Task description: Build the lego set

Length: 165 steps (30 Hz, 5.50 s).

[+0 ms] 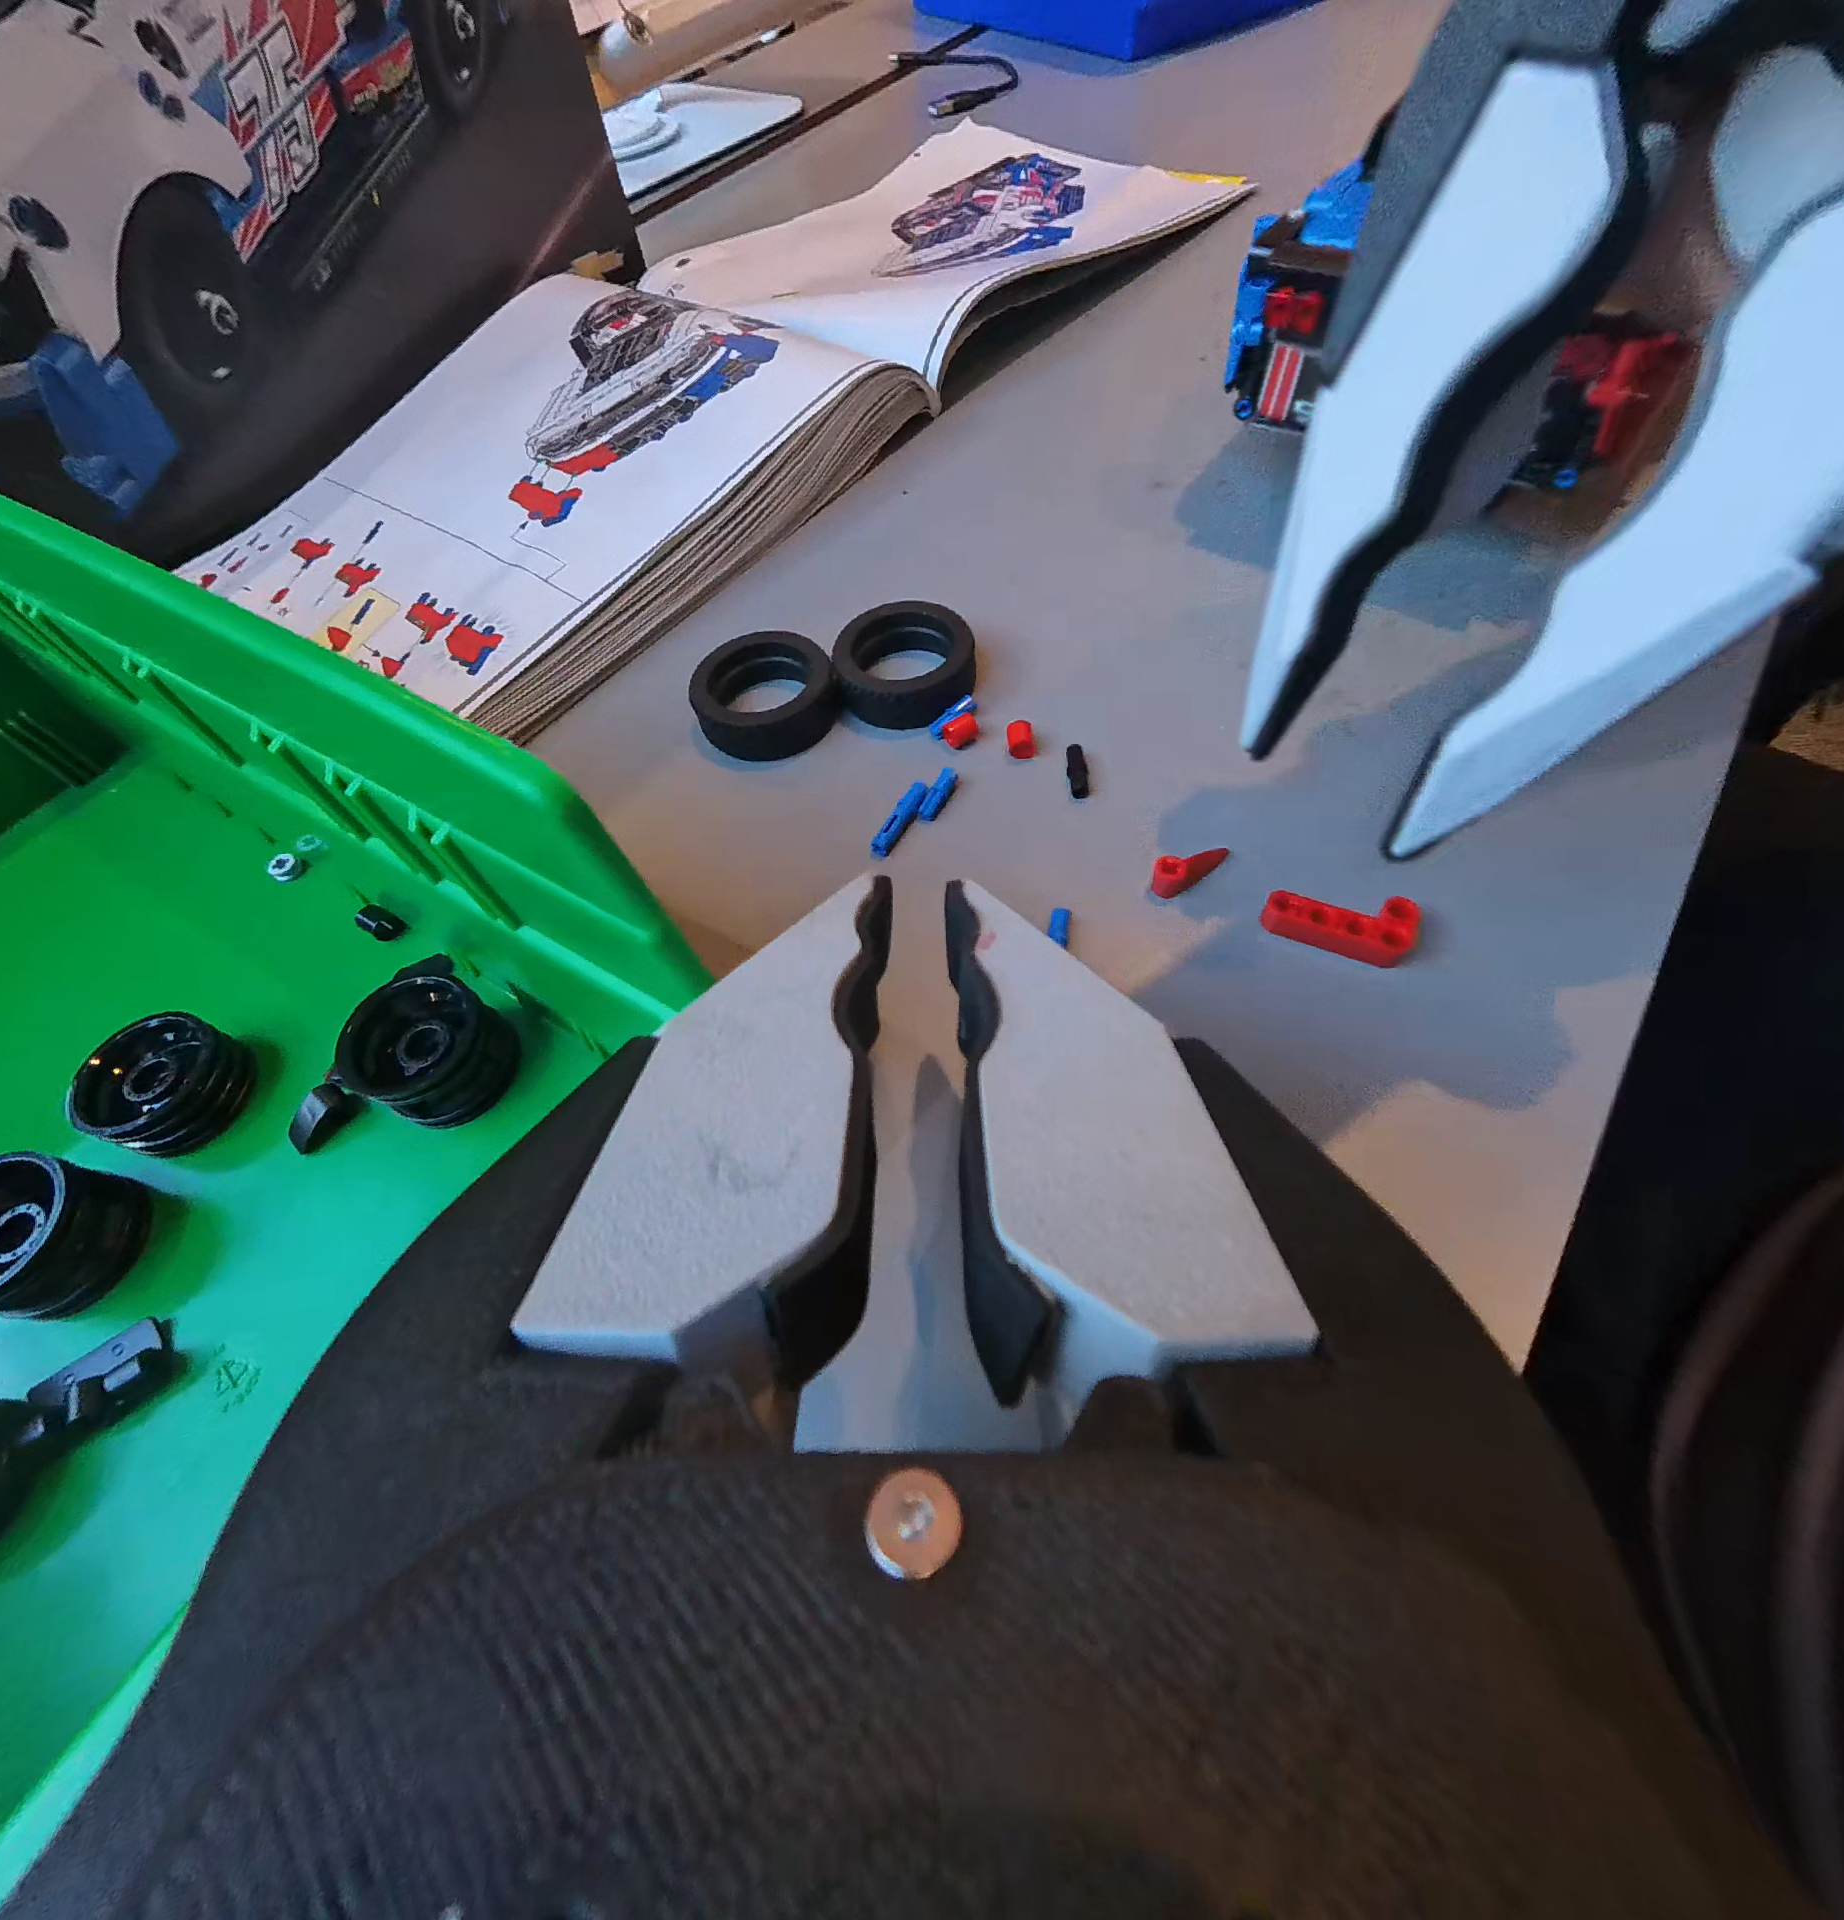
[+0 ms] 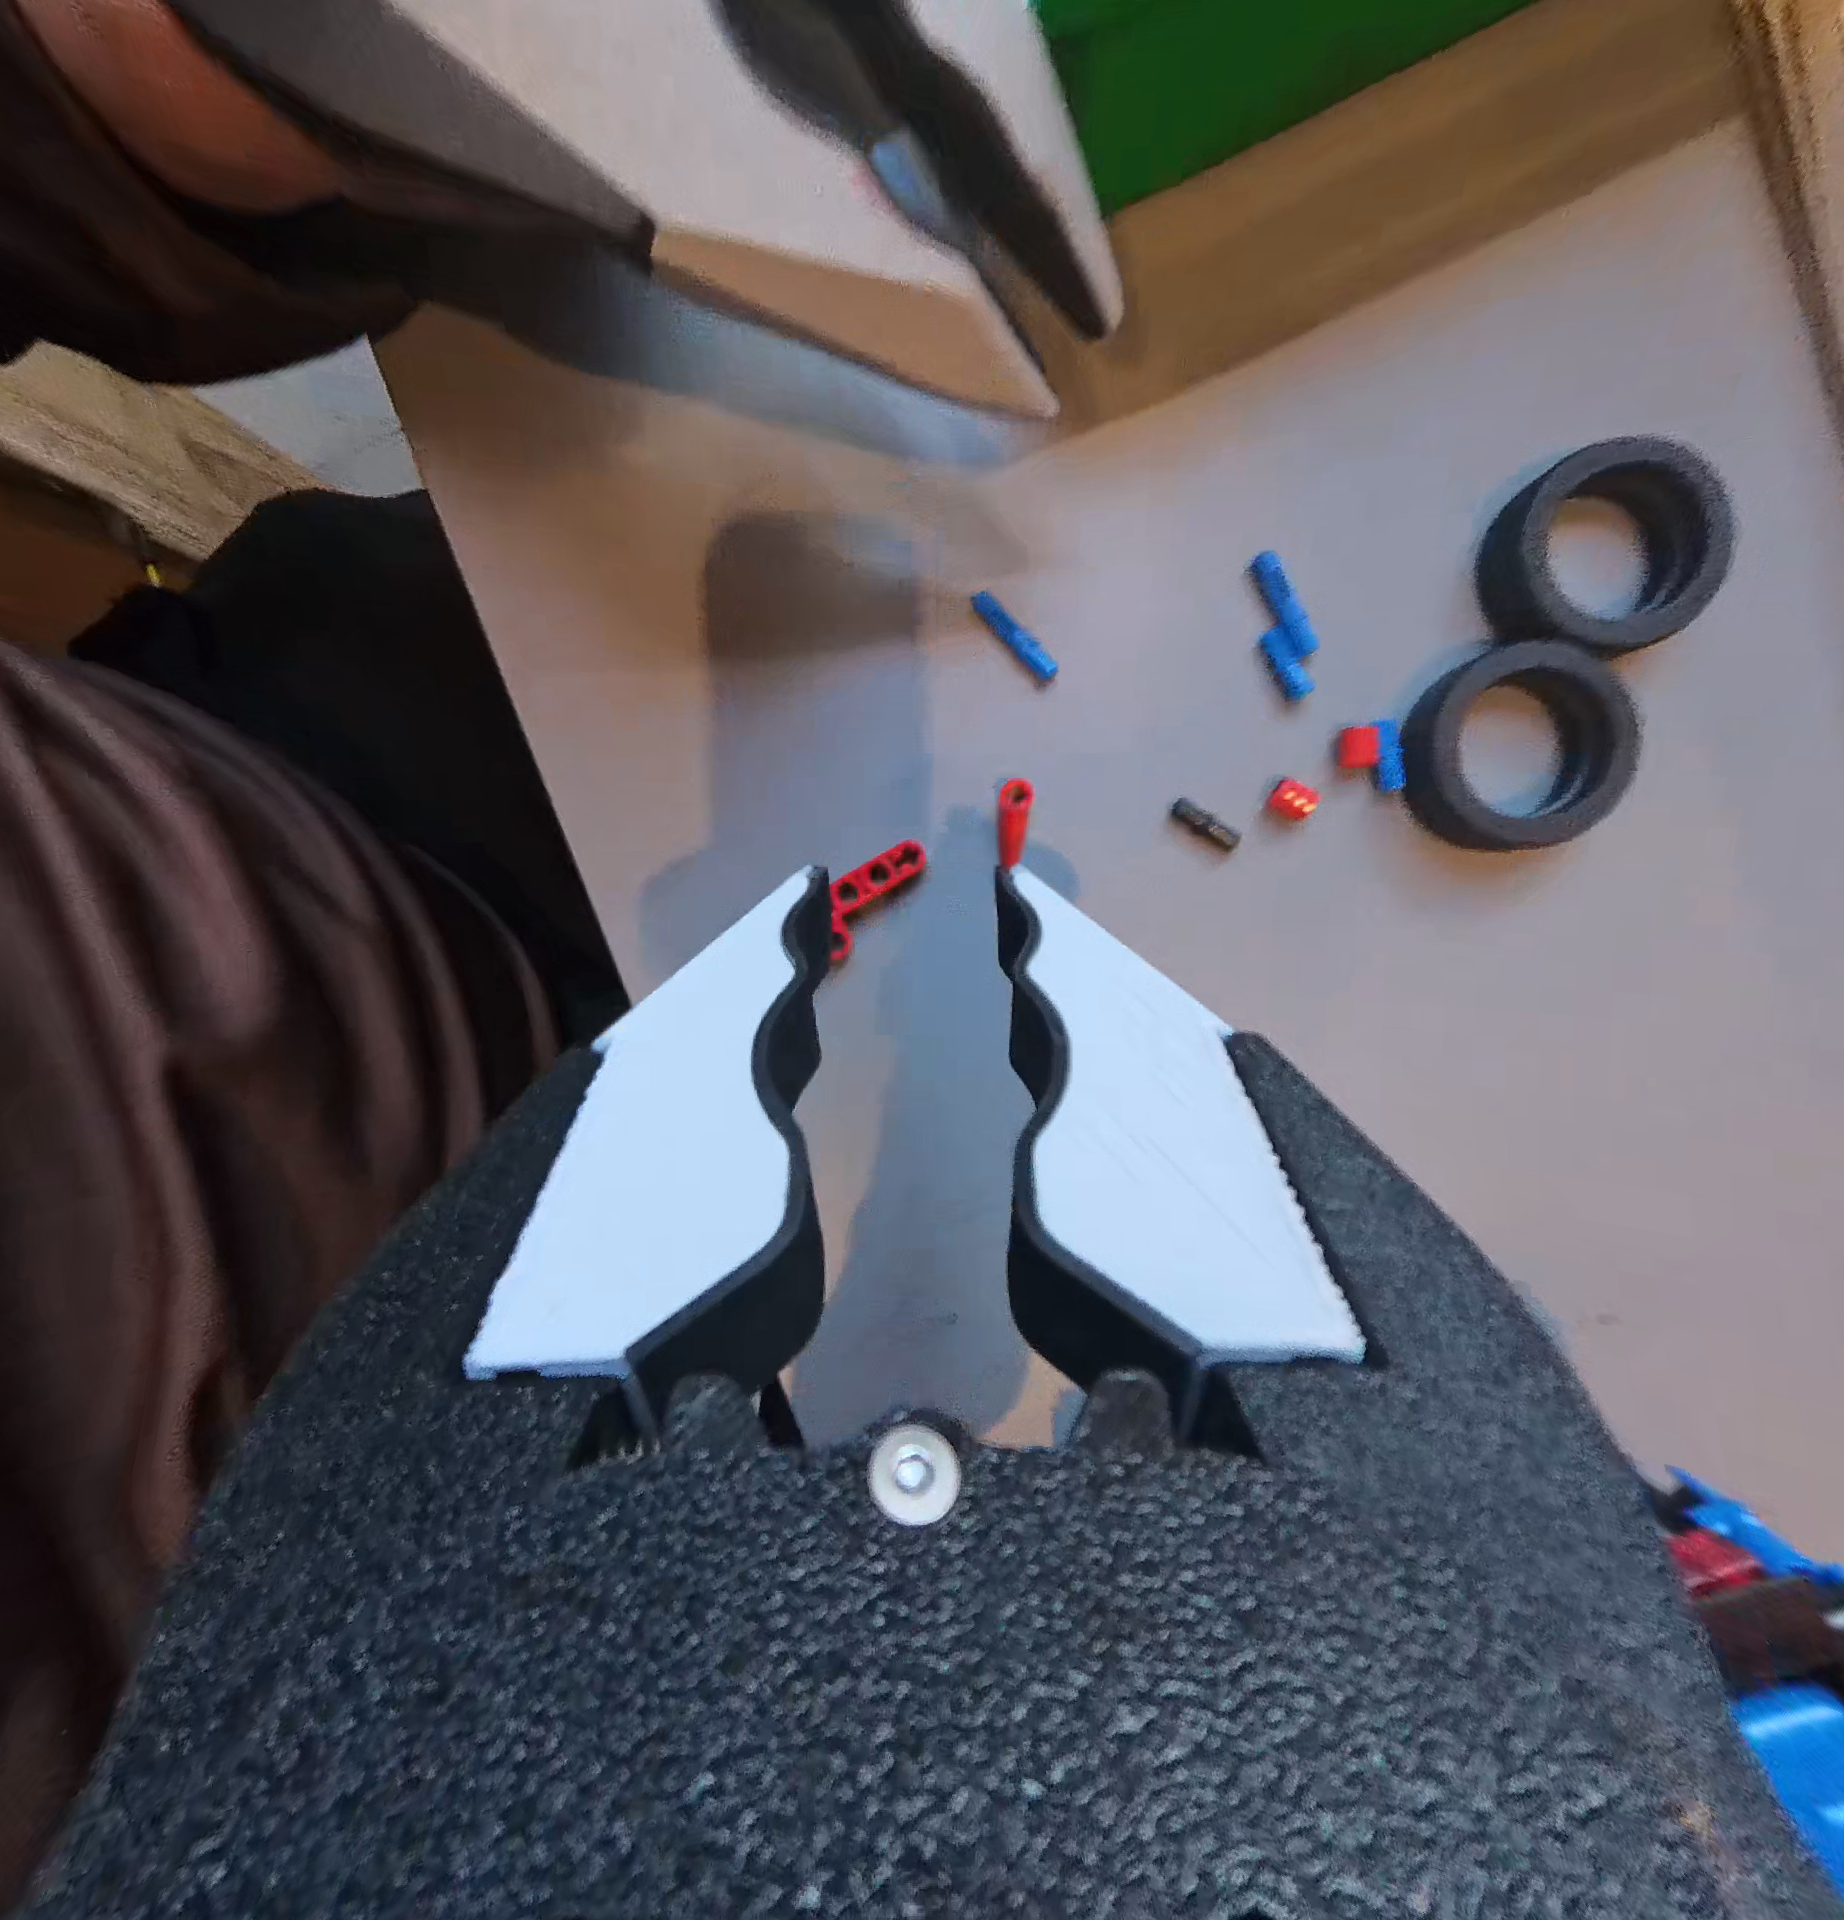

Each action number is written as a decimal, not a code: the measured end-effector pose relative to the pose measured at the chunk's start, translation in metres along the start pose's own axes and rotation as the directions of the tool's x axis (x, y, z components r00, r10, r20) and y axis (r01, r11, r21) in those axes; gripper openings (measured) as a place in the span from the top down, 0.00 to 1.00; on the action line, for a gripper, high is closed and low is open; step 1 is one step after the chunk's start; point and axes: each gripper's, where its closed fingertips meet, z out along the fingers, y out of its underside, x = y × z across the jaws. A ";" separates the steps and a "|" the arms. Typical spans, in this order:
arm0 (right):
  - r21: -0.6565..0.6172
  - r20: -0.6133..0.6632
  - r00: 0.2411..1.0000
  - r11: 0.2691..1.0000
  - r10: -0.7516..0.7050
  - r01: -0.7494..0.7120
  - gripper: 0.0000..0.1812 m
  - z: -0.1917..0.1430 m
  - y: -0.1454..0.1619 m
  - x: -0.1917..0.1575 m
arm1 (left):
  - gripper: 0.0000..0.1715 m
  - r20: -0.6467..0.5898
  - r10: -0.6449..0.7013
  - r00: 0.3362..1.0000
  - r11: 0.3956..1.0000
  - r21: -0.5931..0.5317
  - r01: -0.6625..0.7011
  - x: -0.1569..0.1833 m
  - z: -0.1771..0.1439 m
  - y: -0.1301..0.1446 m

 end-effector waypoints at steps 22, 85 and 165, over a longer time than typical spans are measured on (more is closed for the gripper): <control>0.008 0.019 0.999 1.000 -0.029 0.029 0.87 0.026 0.006 -0.009 | 0.95 -0.024 -0.021 0.999 1.000 0.005 0.021 0.001 -0.001 0.000; 0.274 -0.227 0.972 0.962 0.062 0.002 0.89 -0.058 -0.026 0.109 | 0.94 -0.056 -0.090 0.994 0.996 -0.021 0.089 -0.002 0.002 0.003; -0.083 0.060 0.983 0.980 -0.174 0.178 0.99 0.007 -0.031 0.013 | 0.92 -0.177 0.050 0.983 0.996 0.083 -0.036 0.030 -0.013 -0.008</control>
